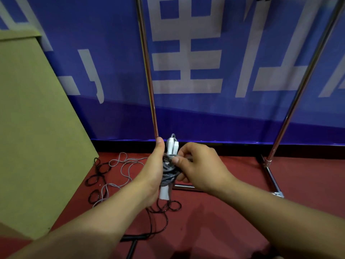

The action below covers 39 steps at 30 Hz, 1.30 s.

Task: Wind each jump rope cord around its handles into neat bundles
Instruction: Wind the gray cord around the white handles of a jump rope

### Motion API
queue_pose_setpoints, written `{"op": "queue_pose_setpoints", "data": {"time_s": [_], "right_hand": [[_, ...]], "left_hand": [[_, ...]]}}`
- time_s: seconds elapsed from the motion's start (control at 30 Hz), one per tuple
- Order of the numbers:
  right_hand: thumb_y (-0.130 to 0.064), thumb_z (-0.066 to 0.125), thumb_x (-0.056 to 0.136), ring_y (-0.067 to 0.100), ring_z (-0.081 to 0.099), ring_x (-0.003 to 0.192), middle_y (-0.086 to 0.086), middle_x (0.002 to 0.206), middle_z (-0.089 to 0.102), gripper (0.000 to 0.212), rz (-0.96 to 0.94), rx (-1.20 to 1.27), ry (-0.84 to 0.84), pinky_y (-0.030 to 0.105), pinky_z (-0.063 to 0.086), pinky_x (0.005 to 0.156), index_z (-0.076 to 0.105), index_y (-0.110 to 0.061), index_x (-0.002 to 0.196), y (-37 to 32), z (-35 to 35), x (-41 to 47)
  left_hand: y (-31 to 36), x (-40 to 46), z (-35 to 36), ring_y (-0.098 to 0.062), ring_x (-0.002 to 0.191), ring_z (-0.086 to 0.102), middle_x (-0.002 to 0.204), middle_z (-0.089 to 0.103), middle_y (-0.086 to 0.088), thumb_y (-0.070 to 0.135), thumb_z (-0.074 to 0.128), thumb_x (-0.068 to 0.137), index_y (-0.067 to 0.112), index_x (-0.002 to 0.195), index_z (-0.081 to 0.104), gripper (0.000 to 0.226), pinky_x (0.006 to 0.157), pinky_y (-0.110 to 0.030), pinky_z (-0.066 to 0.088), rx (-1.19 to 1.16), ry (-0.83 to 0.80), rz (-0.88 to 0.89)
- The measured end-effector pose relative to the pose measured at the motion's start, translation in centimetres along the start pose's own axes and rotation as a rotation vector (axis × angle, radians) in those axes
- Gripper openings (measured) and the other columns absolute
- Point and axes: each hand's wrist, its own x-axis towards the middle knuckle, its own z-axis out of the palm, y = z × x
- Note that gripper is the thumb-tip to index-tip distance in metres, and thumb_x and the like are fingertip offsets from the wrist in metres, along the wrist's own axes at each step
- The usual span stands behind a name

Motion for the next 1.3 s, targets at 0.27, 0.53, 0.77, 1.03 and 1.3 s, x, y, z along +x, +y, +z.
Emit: {"op": "queue_pose_setpoints", "data": {"time_s": [0.27,0.53,0.77,1.03,1.3], "right_hand": [[-0.019,0.05,0.102,0.02,0.068,0.068,0.011,0.083,0.07,0.026,0.161,0.449,-0.258,0.032,0.059,0.066,0.063,0.004,0.098,-0.5,-1.9,-0.2],[-0.038,0.059,0.096,0.013,0.046,0.038,0.001,0.049,0.05,0.033,0.256,0.36,-0.209,0.023,0.039,0.043,0.058,-0.014,0.074,-0.4,-3.1,-0.2],[-0.028,0.065,0.093,0.02,0.067,0.067,0.009,0.071,0.067,0.022,0.274,0.602,-0.148,0.032,0.055,0.066,0.062,-0.01,0.081,-0.6,-3.7,0.4],[-0.022,0.068,0.088,0.021,0.065,0.069,-0.004,0.081,0.069,0.012,-0.109,0.092,0.096,0.04,0.056,0.073,0.063,-0.03,0.095,0.3,-3.5,0.8],[-0.006,0.074,0.085,0.006,0.065,0.065,-0.001,0.079,0.07,0.015,0.003,0.269,0.088,0.019,0.053,0.066,0.068,-0.015,0.096,0.2,-4.0,1.0]], "left_hand": [[0.5,-0.4,-0.5,-0.023,0.058,0.06,0.067,0.063,-0.01,0.066,0.052,0.088,0.013,0.065,0.069,0.06,0.068,-0.034,0.048,0.036,-0.044,-0.015],[0.8,0.0,-0.2,-0.031,0.064,0.063,0.084,0.068,-0.018,0.066,0.063,0.076,0.008,0.098,0.068,0.062,0.061,-0.036,0.051,0.024,-0.038,0.003],[0.6,0.1,-0.3,-0.03,0.066,0.065,0.08,0.068,-0.014,0.057,0.069,0.076,0.01,0.102,0.073,0.054,0.068,-0.04,0.051,0.078,-0.093,0.006],[0.7,-0.3,-0.1,-0.031,0.056,0.061,0.073,0.064,-0.018,0.051,0.064,0.085,0.018,0.088,0.073,0.034,0.058,-0.036,0.048,0.068,-0.11,-0.063],[0.8,-0.8,0.1,-0.032,0.061,0.062,0.077,0.064,-0.017,0.046,0.066,0.074,0.011,0.104,0.06,0.046,0.061,-0.037,0.05,0.114,-0.183,-0.021]]}}
